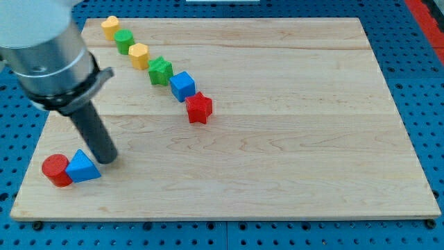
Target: Push red star towards the blue triangle
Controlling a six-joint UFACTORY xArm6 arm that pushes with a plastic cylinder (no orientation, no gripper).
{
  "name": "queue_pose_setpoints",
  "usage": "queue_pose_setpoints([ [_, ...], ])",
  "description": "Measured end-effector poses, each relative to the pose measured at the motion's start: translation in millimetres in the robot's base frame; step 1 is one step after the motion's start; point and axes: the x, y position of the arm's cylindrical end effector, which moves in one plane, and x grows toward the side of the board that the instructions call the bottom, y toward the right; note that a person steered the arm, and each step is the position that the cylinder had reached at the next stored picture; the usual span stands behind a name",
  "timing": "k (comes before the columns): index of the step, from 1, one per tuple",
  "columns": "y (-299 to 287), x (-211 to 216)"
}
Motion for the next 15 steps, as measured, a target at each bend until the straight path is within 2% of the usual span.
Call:
queue_pose_setpoints([
  [2,152.8,-6.0],
  [3,197.3,-31.7],
  [4,192.3,-63.2],
  [5,147.9,-82.4],
  [6,138.2,-86.4],
  [8,125.8,-129.4],
  [9,95.3,-122.9],
  [11,11.0,-78.6],
  [12,26.0,-72.5],
  [14,99.3,-55.9],
  [15,74.0,-35.4],
])
